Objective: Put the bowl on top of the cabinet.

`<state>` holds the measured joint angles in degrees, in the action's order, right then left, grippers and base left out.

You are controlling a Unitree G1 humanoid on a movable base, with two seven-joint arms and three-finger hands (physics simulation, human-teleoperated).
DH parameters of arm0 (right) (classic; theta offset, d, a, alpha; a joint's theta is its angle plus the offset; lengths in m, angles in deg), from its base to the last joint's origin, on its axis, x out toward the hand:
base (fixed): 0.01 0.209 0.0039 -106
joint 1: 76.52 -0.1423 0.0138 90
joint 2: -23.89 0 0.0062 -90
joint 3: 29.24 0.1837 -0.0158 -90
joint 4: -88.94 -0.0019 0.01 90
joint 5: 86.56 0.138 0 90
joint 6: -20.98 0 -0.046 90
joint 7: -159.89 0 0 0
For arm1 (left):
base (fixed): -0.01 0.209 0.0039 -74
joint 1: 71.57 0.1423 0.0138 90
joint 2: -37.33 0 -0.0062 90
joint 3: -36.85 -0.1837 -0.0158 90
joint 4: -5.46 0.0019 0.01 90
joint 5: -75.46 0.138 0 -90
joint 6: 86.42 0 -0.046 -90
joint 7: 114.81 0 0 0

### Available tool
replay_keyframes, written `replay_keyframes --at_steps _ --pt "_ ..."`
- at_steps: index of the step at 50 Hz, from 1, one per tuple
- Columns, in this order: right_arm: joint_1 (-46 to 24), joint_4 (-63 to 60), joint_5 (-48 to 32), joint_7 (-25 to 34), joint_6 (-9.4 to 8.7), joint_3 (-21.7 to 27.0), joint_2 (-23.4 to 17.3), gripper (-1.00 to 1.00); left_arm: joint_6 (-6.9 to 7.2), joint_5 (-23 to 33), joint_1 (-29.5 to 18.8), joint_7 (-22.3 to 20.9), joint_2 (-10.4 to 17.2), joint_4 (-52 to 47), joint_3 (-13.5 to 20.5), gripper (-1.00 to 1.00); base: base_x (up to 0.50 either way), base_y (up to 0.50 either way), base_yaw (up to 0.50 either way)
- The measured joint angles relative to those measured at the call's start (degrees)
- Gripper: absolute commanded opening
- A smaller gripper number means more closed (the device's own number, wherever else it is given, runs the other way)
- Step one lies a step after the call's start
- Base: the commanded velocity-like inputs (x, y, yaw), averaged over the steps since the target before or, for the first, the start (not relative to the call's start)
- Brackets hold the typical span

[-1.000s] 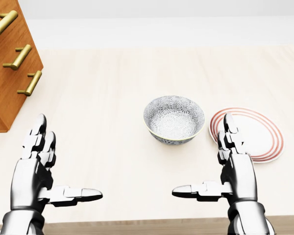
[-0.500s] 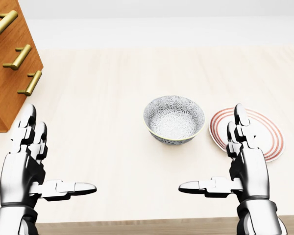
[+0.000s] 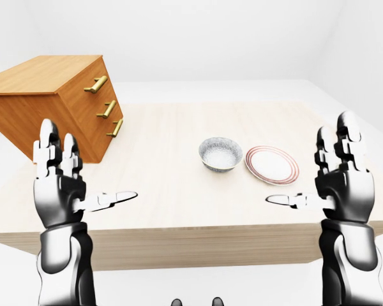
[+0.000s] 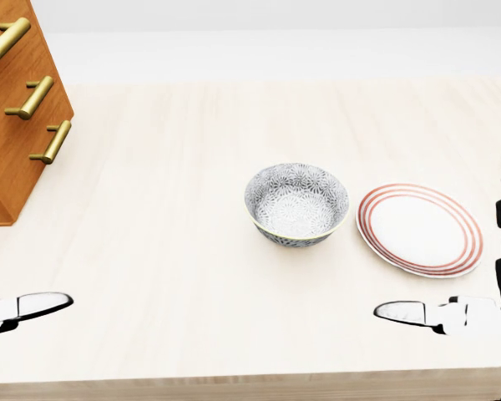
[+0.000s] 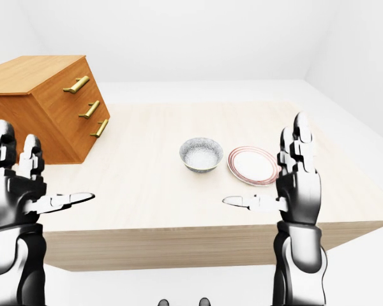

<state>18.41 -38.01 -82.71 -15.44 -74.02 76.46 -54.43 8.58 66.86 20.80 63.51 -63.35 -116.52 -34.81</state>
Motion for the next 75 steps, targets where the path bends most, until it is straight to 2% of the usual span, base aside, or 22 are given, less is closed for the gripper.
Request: replay_keyframes --at_steps 7,17,44,51,75 --pt "0.58 -4.25 0.63 0.99 0.00 2.62 -0.01 1.00 0.00 -1.38 0.37 0.21 0.29 -3.06 2.39 1.00 0.00 0.00 0.00" --pt "0.98 -6.25 0.77 1.84 0.00 3.96 0.04 1.00 0.00 -2.19 0.79 0.37 0.43 -5.07 3.86 1.00 0.17 0.00 0.00" --pt "0.99 -6.70 0.56 2.44 0.00 4.32 0.21 1.00 0.00 -2.77 0.46 0.36 0.50 -6.18 4.55 1.00 0.50 0.00 0.00" --pt "1.20 -6.52 0.29 2.43 0.00 4.37 0.22 1.00 0.00 -2.88 0.55 0.39 0.54 -6.33 4.62 1.00 0.00 0.00 0.00" --pt "1.71 -5.12 -1.45 2.55 0.00 3.70 0.35 1.00 0.00 -2.97 0.78 0.37 0.48 -6.76 4.70 1.00 0.06 0.50 0.00"
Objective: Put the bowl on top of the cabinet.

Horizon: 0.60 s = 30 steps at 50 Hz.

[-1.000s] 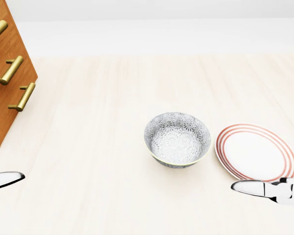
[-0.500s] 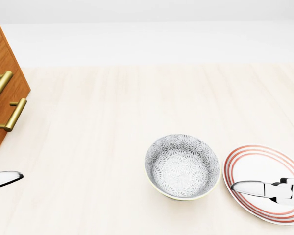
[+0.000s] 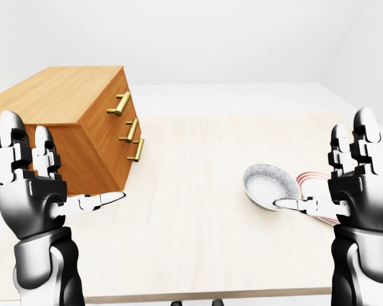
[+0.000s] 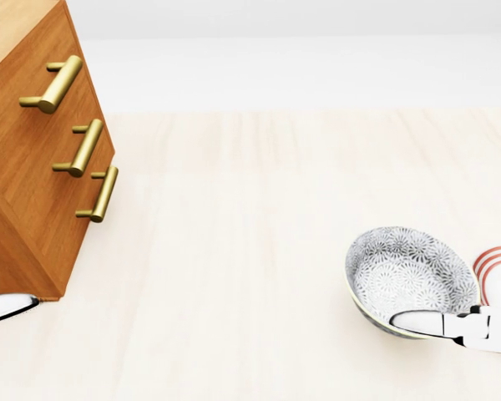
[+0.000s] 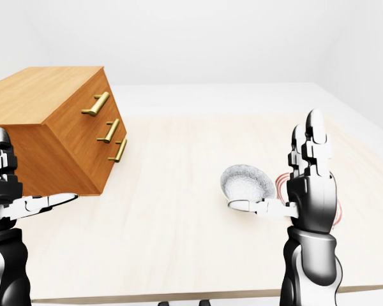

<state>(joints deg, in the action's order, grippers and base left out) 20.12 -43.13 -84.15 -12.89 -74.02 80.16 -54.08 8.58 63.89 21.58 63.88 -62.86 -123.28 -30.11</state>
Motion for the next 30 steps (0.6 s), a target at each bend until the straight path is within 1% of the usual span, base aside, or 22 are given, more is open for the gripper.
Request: replay_keyframes --at_steps 30 --pt "0.22 0.90 -0.45 0.20 0.00 -0.37 0.10 1.00 0.00 0.12 0.15 -0.03 -0.11 -0.27 -0.09 1.00 0.07 0.50 0.00"
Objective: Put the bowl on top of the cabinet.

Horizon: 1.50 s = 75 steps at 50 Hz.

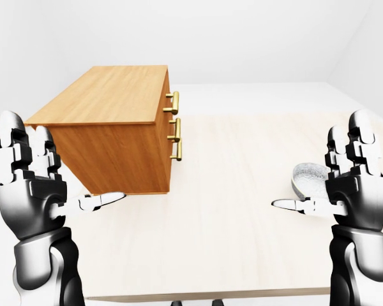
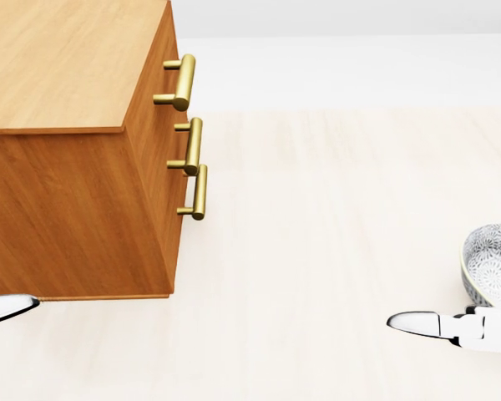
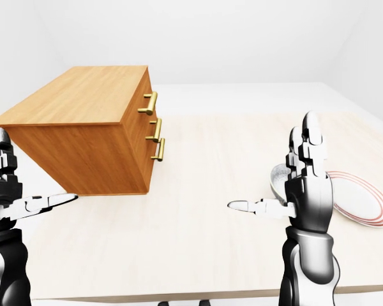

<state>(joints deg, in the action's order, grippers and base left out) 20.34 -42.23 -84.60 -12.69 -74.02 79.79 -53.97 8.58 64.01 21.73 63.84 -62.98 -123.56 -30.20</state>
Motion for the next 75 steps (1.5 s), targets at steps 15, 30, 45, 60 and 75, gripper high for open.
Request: replay_keyframes --at_steps 15,30,45,60,75 --pt "-0.31 0.02 0.33 -0.17 0.00 0.44 -0.14 1.00 0.00 -0.06 -0.14 0.04 0.09 0.06 0.05 1.00 0.04 0.23 0.00" --pt "-0.38 0.83 -0.05 -0.32 0.00 0.58 -0.51 1.00 0.00 -0.17 -0.10 -0.03 -0.09 -0.08 -0.06 1.00 0.00 0.11 0.00" --pt "-0.54 0.99 -0.48 -0.26 0.00 0.48 -0.46 1.00 0.00 -0.15 0.00 -0.04 0.01 -0.09 0.12 1.00 0.01 0.07 0.00" --pt "-14.16 19.43 -11.96 6.68 0.00 4.03 -16.57 1.00 0.00 -0.12 -0.13 0.04 0.08 0.20 0.10 1.00 0.00 0.00 0.00" --pt "-29.11 54.24 -33.95 22.25 0.00 1.50 -35.19 1.00 0.00 -0.19 -0.45 0.22 0.29 0.00 0.24 1.00 0.00 0.00 0.00"
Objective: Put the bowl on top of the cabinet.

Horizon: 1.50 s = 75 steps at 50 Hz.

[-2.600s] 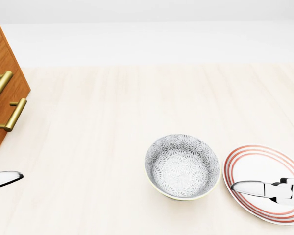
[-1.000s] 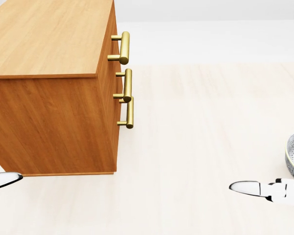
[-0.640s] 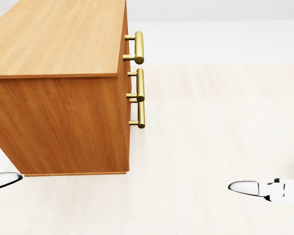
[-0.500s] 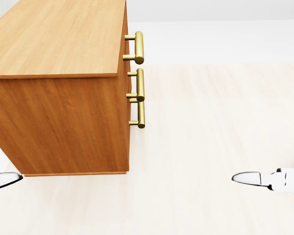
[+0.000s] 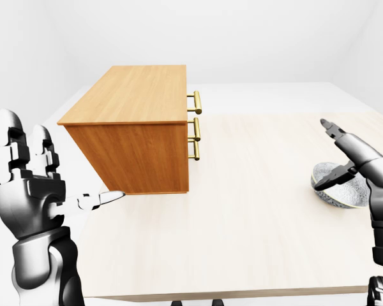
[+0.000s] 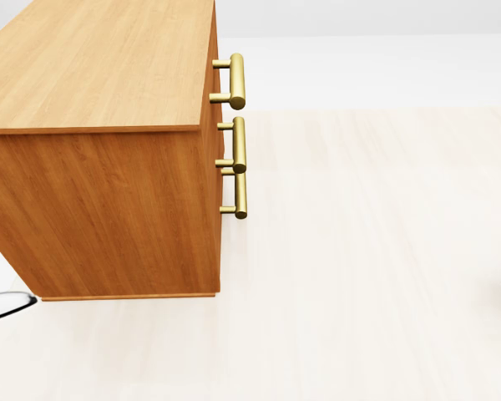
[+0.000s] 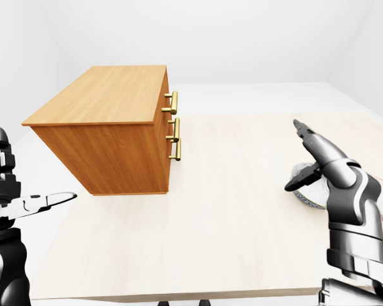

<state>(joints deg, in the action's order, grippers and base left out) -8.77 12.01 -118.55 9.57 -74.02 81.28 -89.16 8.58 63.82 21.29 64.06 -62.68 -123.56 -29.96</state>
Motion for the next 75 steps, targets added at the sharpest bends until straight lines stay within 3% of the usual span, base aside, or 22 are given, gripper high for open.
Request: replay_keyframes --at_steps 11,27,75 --pt "-8.40 20.35 -10.29 7.94 0.00 -5.00 -5.12 1.00 0.00 -0.09 -0.15 0.05 0.08 -0.10 0.02 1.00 0.00 0.00 0.00" --pt "-11.39 32.31 -17.57 9.33 0.00 -7.92 -7.71 1.00 0.00 0.05 -0.15 -0.01 0.05 0.04 -0.14 1.00 0.00 0.00 0.00" --pt "-9.35 44.87 -12.83 1.26 0.00 -10.80 -5.71 1.00 0.00 0.39 -0.30 0.19 0.03 0.42 -0.58 1.00 0.00 0.00 0.00"
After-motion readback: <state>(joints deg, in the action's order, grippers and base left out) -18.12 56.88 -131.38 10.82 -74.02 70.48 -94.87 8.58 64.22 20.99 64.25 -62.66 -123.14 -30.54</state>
